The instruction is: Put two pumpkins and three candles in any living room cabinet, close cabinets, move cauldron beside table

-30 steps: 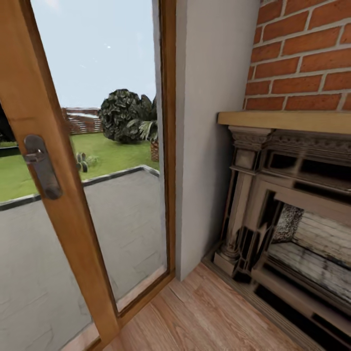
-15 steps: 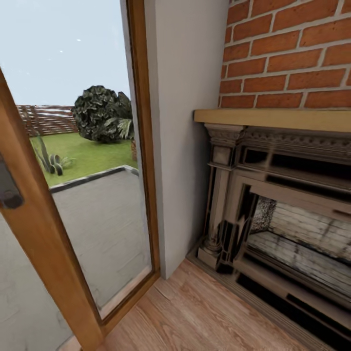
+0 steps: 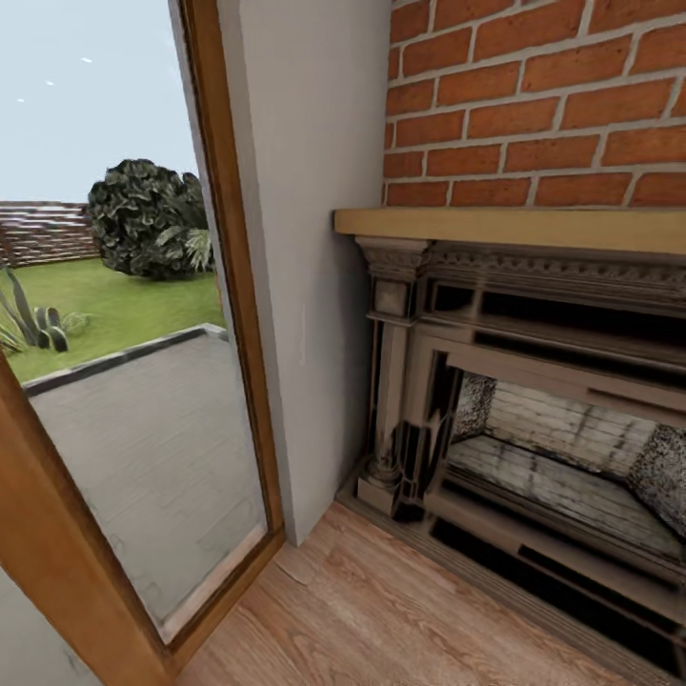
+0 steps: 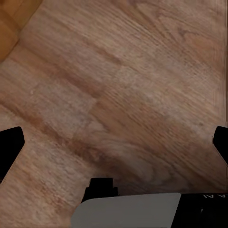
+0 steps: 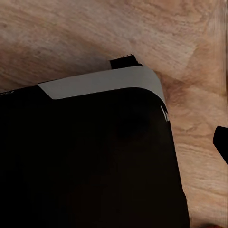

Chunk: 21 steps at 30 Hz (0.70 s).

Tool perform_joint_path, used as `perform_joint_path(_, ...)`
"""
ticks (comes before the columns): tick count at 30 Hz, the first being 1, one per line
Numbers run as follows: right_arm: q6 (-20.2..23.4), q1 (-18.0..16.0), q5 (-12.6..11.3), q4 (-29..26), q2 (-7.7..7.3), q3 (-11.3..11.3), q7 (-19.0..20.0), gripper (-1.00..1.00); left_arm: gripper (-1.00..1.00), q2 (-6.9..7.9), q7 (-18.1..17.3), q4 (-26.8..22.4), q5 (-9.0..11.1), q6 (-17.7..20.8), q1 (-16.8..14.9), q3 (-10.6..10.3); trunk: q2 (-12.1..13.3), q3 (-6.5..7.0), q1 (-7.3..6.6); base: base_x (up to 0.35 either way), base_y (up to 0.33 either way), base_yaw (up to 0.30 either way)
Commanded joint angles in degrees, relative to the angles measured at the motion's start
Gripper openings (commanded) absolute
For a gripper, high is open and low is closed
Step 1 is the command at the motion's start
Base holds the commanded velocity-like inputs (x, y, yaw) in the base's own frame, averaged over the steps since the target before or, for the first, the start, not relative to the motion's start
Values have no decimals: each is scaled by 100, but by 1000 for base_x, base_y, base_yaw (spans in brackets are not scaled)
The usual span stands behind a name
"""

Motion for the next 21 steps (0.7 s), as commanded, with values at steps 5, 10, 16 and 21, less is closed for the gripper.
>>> perform_joint_path(5, -293, 12, -53, 21, 2, 42, -8, 100, 100, -1, -1, 4, 50, -88, 3, -45, -3, -28, 0, 0, 0, -257)
perform_joint_path(10, -356, 21, -49, 21, -2, 39, -6, 100, 100, -1, -1, 4, 47, -126, 2, -47, -3, -48, 0, 0, 0, -265)
perform_joint_path(16, -377, 29, -48, 21, 2, 39, -5, 100, 100, -2, -1, 4, 35, -155, 5, -47, -3, -71, 0, 0, 0, -268)
perform_joint_path(21, -382, 31, -48, 21, 3, 40, -5, 100, 100, -2, -1, 4, 25, -158, 5, -54, -3, -87, 0, 0, 0, -270)
